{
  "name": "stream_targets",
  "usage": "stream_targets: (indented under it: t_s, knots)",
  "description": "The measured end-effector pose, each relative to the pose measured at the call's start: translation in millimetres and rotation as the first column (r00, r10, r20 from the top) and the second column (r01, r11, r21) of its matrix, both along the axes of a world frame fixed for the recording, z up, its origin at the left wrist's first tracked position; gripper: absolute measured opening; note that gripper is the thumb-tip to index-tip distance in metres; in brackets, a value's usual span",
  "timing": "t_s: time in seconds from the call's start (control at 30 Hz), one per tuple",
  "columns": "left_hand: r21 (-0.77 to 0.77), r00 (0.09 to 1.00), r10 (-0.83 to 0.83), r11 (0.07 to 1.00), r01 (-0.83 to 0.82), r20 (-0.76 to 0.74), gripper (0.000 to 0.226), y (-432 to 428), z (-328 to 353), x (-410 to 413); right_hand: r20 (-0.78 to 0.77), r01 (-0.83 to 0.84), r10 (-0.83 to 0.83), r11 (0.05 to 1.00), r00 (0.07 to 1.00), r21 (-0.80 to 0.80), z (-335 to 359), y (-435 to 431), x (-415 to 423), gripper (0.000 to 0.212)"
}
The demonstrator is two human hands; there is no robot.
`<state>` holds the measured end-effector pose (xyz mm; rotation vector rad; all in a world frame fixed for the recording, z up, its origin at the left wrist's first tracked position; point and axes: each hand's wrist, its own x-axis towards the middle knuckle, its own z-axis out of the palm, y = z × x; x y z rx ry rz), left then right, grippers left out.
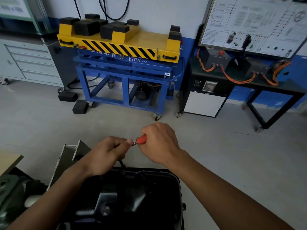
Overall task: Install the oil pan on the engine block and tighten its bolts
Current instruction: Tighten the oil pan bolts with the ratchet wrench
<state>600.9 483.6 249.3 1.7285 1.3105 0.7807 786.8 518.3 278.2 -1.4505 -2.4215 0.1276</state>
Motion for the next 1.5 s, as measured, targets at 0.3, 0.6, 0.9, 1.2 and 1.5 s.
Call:
stream_targets:
  t_s: [0.3,0.6,0.9,1.2,1.5]
  knots:
    - [0.036,0.996,-0.060,0.997,0.063,-0.063,0.054,-16,-1,13,0.007,-0.005,0.006,0.996,1.000,-0.087,-13,-5,13,0.031]
    - [0.511,0.856,0.307,0.858,-0.060,-0.415,0.030,-38,-2,40,0.160,-0.268,0.268,0.963,0.950,-0.028,15,30,-22,0.024]
    - [0.362,0.562,0.407,0.911,-0.196,-0.720,0.018,-27,-2,57,0.260,0.028,-0.050,0.996,0.964,0.087,0,2,-4,0.020]
    - [0.191,0.651,0.189,0.979,-0.068,-0.735,0.034,-26,9,37,0.098,0.279,-0.282,0.959,0.954,0.042,-10,-30,-6,0.042]
    - [0.183,0.772,0.119,0.983,-0.003,-0.624,0.014,-21,20,20,0.083,0.241,-0.240,0.971,0.967,-0.001,4,-29,-12,0.033]
